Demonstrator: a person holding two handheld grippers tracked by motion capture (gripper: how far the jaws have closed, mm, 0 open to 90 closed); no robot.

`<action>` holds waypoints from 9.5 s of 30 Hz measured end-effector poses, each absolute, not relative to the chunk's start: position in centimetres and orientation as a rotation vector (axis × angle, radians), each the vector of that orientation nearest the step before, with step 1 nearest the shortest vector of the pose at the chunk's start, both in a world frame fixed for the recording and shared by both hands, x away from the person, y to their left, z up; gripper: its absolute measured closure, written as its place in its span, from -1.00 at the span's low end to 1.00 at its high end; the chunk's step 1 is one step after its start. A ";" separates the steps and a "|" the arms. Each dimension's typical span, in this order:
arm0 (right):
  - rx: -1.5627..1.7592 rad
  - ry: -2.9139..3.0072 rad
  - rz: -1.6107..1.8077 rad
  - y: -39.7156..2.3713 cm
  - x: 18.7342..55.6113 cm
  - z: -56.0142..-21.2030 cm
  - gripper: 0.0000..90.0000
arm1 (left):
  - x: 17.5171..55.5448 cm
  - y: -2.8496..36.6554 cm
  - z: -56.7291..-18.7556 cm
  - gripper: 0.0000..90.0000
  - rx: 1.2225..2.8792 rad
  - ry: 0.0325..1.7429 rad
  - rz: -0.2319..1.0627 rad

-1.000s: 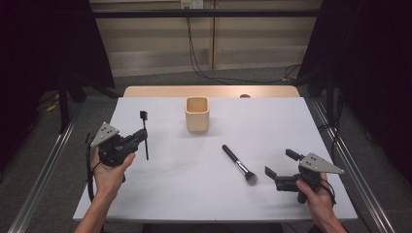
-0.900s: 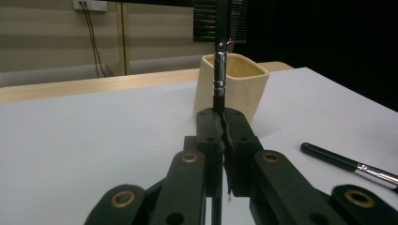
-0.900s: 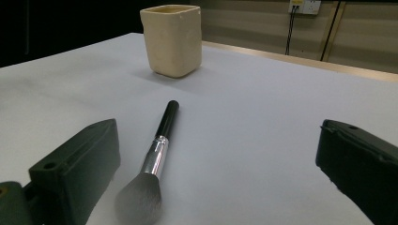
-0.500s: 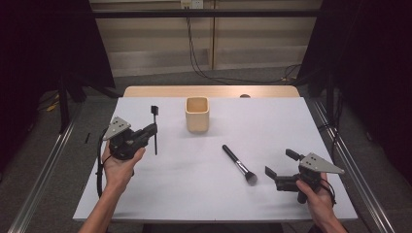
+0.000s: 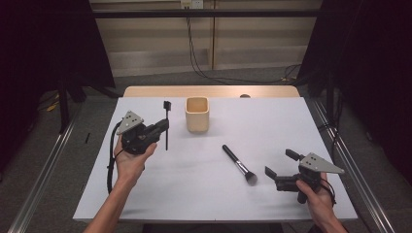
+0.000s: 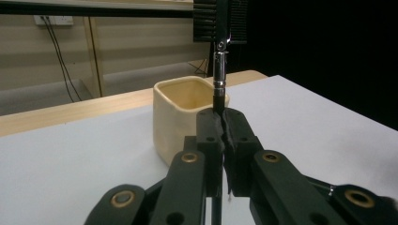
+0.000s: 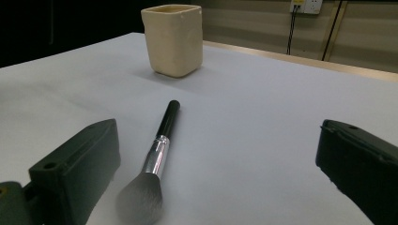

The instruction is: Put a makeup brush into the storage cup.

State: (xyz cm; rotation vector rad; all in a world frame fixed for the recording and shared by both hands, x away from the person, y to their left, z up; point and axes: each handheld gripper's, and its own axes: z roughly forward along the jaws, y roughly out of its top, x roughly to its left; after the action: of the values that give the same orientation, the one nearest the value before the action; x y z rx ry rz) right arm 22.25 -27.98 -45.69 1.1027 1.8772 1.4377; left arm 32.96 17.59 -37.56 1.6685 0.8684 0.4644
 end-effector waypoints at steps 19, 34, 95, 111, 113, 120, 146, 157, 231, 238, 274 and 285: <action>1.120 1.860 1.458 -28.0 22.2 -45.7 -1.00 | 34.3 14.5 -35.4 0.92 1.654 0.802 0.473; 1.116 1.861 1.452 -28.1 22.2 -45.7 -1.00 | 36.3 13.8 -34.4 0.92 1.633 0.811 0.496; 1.127 1.855 1.461 -28.2 22.0 -45.7 -1.00 | 44.1 9.7 -34.5 0.92 1.578 0.860 0.518; 1.123 1.861 1.459 -28.3 21.9 -45.7 -1.00 | 44.7 9.4 -35.9 0.92 1.605 0.878 0.513; 1.120 1.864 1.456 -28.3 22.0 -45.8 -1.00 | 44.6 9.1 -36.1 0.92 1.617 0.873 0.521; 1.122 1.862 1.458 -28.3 21.9 -45.7 -1.00 | 44.6 9.2 -36.5 0.92 1.618 0.879 0.528; 1.124 1.862 1.456 -28.3 21.9 -45.8 -1.00 | 44.5 10.0 -38.9 0.91 1.639 0.908 0.505; 1.122 1.865 1.454 -28.3 22.0 -45.8 -1.00 | 44.3 10.1 -40.0 0.91 1.651 0.917 0.496; 1.110 1.871 1.460 -28.0 22.0 -45.7 -1.00 | 39.2 14.2 -40.2 -0.89 1.711 0.888 0.552; 1.119 1.866 1.457 -28.1 22.0 -45.7 -1.00 | 37.6 15.3 -39.9 -0.89 1.681 0.844 0.560; 1.125 1.864 1.465 -27.9 22.3 -45.8 -1.00 | 31.6 20.6 -41.5 -0.90 1.637 0.868 0.589; 1.133 1.859 1.460 -28.0 22.3 -45.8 -1.00 | 29.3 22.1 -41.2 -0.93 1.606 0.871 0.599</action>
State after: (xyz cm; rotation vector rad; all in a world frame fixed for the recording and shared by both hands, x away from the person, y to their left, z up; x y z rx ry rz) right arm 22.30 -28.00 -45.81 1.1332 1.8586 1.4597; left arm 29.31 22.06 -41.21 1.6059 0.8711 0.5986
